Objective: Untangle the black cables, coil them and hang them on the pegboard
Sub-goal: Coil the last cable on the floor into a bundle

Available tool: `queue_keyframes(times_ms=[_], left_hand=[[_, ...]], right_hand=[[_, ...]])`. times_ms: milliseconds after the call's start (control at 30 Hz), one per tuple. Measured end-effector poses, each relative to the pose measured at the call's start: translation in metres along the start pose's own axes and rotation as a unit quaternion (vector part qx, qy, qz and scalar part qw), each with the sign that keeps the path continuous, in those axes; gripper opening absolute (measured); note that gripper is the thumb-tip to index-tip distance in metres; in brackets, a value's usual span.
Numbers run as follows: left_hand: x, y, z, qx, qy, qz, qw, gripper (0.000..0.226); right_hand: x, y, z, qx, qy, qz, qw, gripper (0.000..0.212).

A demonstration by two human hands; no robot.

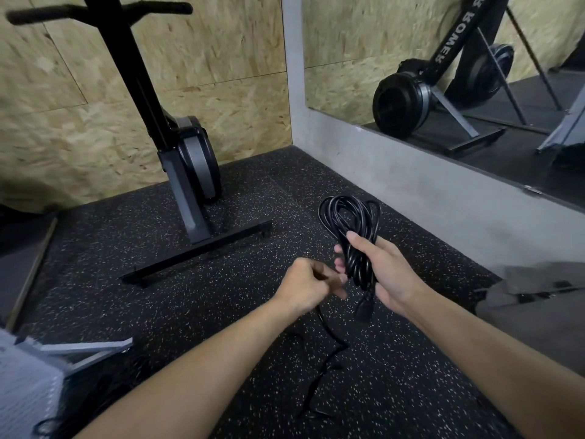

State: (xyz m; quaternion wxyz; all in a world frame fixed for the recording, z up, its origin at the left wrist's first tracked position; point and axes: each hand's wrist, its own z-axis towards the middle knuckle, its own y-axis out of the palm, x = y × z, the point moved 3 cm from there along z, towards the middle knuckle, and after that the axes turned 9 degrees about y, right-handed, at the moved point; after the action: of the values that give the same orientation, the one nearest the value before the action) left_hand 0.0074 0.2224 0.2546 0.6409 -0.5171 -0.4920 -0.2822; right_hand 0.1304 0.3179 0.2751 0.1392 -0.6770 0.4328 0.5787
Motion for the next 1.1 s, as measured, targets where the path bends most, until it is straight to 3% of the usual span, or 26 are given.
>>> queue_keyframes(times_ms=[100,267,433,500,567,667,767,867,1000,1100], left_hand=[[-0.001,0.009,-0.004,-0.039,-0.03,-0.072,0.996,0.019],[-0.008,0.019,-0.01,-0.171,-0.099,-0.135,0.971,0.014],[-0.009,0.021,-0.007,-0.174,-0.126,-0.25,0.944,0.013],[-0.009,0.019,-0.004,-0.161,-0.103,-0.174,0.966,0.014],[-0.01,0.013,0.001,-0.137,-0.033,-0.002,0.99,0.016],[-0.01,0.004,0.004,-0.116,0.053,0.176,0.976,0.016],[-0.017,0.001,0.0,-0.151,0.019,0.183,0.971,0.018],[-0.017,-0.007,-0.001,-0.157,0.003,0.182,0.971,0.021],[0.001,-0.023,0.003,-0.048,0.15,0.25,0.955,0.018],[0.01,-0.031,0.003,0.022,0.242,0.265,0.933,0.016]], right_hand=[[-0.003,-0.003,0.002,-0.001,-0.011,-0.014,1.0,0.032],[-0.014,-0.019,0.006,0.044,-0.053,-0.011,0.998,0.025],[-0.022,-0.034,0.011,0.095,-0.082,-0.019,0.992,0.024],[-0.022,-0.039,0.011,0.12,-0.109,-0.069,0.984,0.019],[-0.023,-0.043,0.012,0.148,-0.139,-0.148,0.968,0.024],[-0.026,-0.046,0.01,0.191,-0.182,-0.284,0.922,0.03],[-0.032,-0.052,0.006,0.243,-0.214,-0.376,0.868,0.04],[-0.033,-0.061,0.011,0.261,-0.217,-0.392,0.855,0.041],[-0.029,-0.064,0.018,0.219,-0.196,-0.503,0.812,0.05],[-0.023,-0.055,0.019,0.15,-0.169,-0.574,0.787,0.043]])
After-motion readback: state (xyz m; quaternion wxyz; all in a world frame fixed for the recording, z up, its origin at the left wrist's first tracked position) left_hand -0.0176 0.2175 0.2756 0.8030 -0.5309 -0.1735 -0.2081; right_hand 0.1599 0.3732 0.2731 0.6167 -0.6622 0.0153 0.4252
